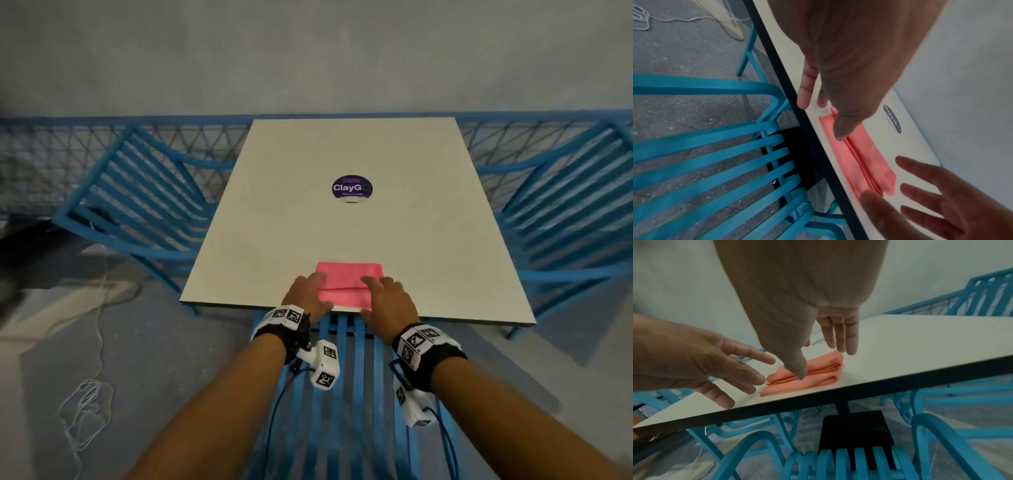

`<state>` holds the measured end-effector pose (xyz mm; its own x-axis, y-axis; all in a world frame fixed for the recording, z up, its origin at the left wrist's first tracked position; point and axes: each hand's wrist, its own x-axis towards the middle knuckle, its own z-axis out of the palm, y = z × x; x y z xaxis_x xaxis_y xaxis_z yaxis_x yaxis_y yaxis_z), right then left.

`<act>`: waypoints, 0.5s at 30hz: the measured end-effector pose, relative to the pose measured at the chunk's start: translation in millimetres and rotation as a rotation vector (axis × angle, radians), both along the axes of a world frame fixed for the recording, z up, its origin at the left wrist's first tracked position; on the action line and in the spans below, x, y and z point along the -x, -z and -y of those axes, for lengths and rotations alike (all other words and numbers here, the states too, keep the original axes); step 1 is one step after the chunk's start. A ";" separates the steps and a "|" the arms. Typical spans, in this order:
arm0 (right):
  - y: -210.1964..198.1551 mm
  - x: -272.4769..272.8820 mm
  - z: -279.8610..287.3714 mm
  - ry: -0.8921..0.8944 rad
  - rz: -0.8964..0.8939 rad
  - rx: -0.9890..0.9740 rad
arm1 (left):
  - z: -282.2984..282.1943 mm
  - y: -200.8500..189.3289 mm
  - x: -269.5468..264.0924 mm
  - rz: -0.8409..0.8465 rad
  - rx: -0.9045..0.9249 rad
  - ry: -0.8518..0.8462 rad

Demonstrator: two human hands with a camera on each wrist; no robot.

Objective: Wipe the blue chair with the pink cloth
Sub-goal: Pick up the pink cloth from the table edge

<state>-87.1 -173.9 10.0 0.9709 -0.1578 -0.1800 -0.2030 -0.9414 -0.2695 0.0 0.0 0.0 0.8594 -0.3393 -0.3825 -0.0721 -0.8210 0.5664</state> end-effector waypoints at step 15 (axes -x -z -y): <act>47.4 -29.7 18.0 0.186 0.049 -0.209 | 24.5 33.6 -16.1 0.237 -0.137 0.031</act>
